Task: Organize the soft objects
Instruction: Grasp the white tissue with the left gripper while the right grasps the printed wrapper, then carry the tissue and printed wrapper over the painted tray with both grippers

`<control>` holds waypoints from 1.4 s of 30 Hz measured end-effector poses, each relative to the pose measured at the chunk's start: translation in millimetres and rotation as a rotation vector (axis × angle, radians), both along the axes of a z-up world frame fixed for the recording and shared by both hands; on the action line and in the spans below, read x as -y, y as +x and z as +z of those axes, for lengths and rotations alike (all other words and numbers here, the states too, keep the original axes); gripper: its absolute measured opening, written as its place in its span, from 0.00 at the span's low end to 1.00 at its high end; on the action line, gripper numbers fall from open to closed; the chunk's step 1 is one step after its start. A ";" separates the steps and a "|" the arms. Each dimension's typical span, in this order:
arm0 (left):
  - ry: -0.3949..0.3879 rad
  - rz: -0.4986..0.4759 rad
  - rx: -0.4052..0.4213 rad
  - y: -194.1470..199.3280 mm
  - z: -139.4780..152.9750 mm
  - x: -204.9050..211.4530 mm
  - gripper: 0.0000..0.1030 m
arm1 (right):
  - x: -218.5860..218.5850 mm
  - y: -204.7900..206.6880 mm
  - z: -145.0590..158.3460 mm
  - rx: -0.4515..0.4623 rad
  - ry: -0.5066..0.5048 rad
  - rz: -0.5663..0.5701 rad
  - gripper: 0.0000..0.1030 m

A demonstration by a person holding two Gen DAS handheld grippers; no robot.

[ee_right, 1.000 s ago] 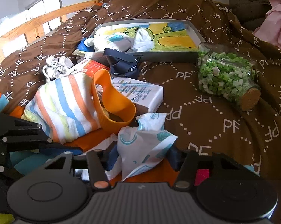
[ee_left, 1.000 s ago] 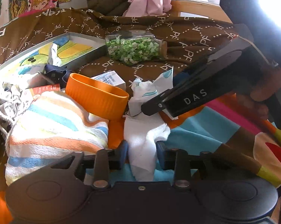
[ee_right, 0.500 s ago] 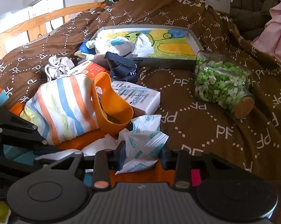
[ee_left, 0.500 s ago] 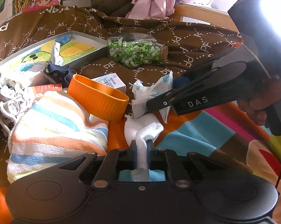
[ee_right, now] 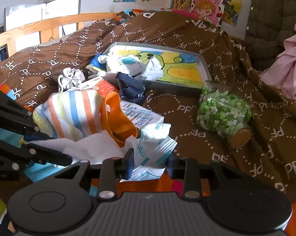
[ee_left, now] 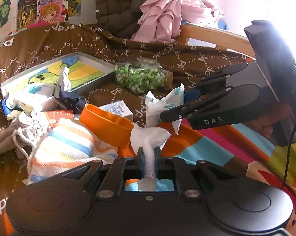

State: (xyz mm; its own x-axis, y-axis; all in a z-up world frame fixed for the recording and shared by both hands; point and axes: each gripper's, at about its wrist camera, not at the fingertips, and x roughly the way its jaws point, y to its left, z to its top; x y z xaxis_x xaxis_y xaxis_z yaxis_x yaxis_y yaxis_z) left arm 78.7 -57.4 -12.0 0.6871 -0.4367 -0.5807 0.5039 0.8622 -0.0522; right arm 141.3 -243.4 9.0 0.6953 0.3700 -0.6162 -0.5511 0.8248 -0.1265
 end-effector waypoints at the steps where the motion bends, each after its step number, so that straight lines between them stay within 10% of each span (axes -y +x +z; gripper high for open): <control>1: -0.004 0.004 0.005 -1.0 1.8 -1.6 0.09 | 0.4 -0.8 1.7 0.013 -0.003 0.002 0.35; 13: -0.090 0.143 0.064 22.2 39.3 -25.0 0.09 | -0.9 16.4 40.6 0.189 0.029 -0.010 0.35; 27: -0.086 0.440 0.124 145.2 97.6 -91.0 0.09 | -39.2 108.9 71.3 0.333 0.083 -0.060 0.35; 42: -0.096 0.436 0.053 245.9 39.0 -102.5 0.10 | -94.4 197.0 21.6 0.224 0.095 -0.134 0.36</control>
